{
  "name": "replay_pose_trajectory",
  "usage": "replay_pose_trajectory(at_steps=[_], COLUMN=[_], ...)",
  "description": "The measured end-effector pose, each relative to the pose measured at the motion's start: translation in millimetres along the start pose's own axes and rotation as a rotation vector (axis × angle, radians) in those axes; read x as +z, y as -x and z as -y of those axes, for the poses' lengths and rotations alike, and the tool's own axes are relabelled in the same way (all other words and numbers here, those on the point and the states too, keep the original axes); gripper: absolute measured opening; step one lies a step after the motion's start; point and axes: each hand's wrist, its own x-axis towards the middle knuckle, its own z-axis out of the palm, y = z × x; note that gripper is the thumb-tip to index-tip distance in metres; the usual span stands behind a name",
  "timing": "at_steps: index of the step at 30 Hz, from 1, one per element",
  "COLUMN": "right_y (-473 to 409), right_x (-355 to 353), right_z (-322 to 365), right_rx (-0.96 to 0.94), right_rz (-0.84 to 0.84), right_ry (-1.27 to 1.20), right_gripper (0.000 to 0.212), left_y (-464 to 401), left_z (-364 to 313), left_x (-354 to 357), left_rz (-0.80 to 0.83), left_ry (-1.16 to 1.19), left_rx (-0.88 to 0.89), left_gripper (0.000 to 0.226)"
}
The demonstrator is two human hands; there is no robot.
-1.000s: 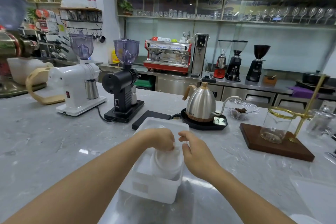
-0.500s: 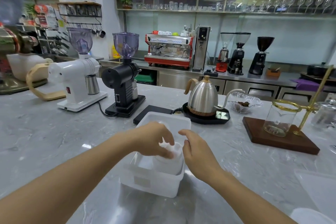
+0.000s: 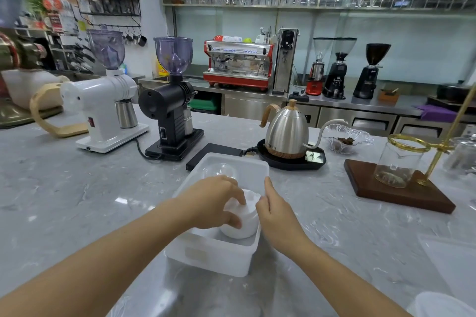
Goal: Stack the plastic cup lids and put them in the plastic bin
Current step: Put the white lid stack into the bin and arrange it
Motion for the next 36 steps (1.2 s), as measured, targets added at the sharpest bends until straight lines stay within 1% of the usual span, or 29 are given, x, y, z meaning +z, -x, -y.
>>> replay_pose_trajectory(at_steps=[3, 6, 8, 10, 17, 21, 24, 27, 30, 33, 36], right_y=[0, 0, 0, -1, -5, -2, 2, 12, 21, 33, 49], right_x=[0, 1, 2, 3, 3, 0, -6, -16, -29, -47, -74], right_z=[1, 0, -1, -3, -8, -2, 2, 2, -1, -6, -10], right_rx=[-0.011, -0.017, -0.019, -0.023, -0.001, 0.016, 0.039, 0.041, 0.027, -0.002, -0.032], right_rz=[0.001, -0.007, -0.011, -0.008, -0.013, -0.001, -0.01, -0.061, -0.109, -0.147, -0.184], right_ry=[-0.018, -0.023, -0.03, -0.039, -0.024, -0.012, -0.027, -0.032, -0.024, -0.029, -0.023], right_gripper=[0.061, 0.059, 0.06, 0.06, 0.061, 0.059, 0.056, 0.048, 0.038, 0.028, 0.02], left_y=[-4, -5, -7, -9, -8, -10, -15, -16, -15, -15, -15], left_z=[6, 11, 15, 17, 20, 9, 5, 9, 15, 17, 18], left_x=[2, 1, 1, 1, 8, 3, -3, -8, -10, -14, -14], left_rz=[-0.021, 0.051, 0.09, 0.101, 0.085, 0.081, 0.129, 0.195, 0.223, 0.221, 0.196], left_ry=[-0.077, -0.026, 0.078, 0.119, 0.143, 0.1, 0.059, 0.083, 0.102, 0.116, 0.132], left_rx=[0.027, -0.044, -0.08, -0.09, -0.064, -0.069, -0.08, -0.106, -0.137, -0.152, -0.145], left_gripper=[0.059, 0.067, 0.066, 0.063, 0.059, 0.057, 0.058, 0.065, 0.077, 0.094, 0.106])
